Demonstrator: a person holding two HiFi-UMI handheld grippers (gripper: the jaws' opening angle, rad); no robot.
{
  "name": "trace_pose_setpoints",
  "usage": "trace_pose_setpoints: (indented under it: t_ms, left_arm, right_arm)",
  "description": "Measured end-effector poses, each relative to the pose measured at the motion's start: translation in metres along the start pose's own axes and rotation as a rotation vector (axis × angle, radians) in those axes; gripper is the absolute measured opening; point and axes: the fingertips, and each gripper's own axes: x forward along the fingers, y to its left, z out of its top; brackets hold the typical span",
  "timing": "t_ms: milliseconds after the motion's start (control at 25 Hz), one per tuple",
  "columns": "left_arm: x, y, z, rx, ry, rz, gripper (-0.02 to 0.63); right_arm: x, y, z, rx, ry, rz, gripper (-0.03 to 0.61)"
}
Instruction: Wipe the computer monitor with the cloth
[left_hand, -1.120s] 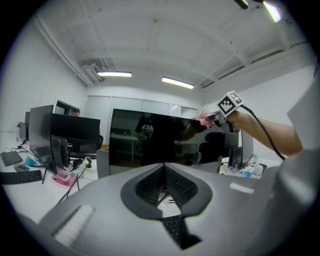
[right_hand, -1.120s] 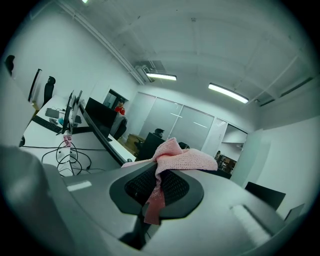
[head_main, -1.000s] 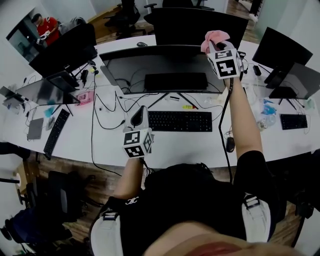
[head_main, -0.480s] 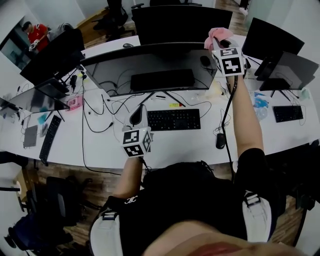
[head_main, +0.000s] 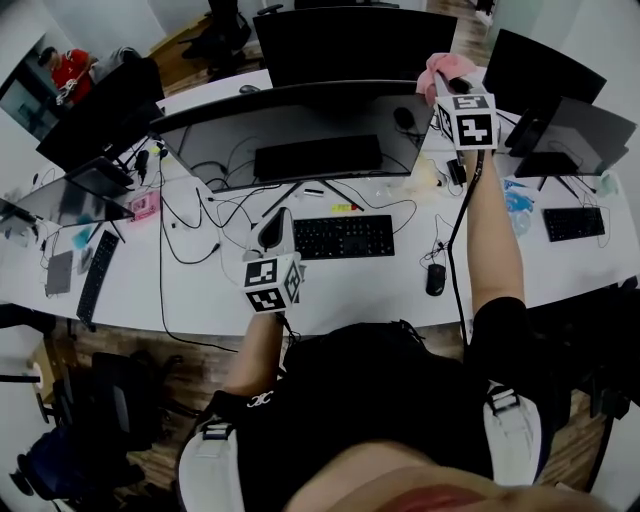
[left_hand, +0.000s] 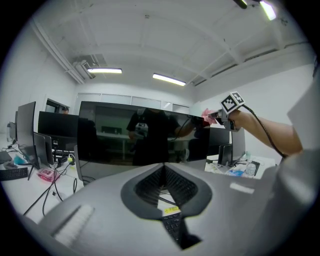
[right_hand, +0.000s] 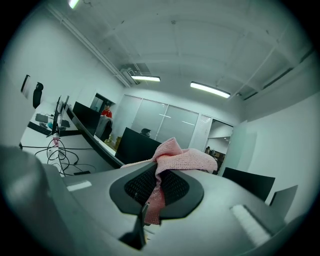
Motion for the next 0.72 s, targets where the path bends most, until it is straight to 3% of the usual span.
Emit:
trace_pose_setpoints:
  t_ms: [360, 560, 720]
  left_arm:
    - [0.000, -0.004, -0.005, 0.003, 0.012, 0.006, 0.051]
    - [0.002, -0.012, -0.007, 0.018, 0.021, -0.010, 0.051]
    - [0.003, -0.014, -0.005, 0.023, 0.021, -0.011, 0.051]
  right_arm:
    - [-0.003, -0.021, -0.018, 0.034, 0.027, -0.037, 0.014]
    - [-0.002, -0.018, -0.040, 0.124, 0.009, 0.033, 0.014]
    - [-0.002, -0.011, -0.050, 0.127, -0.058, 0.069, 0.014]
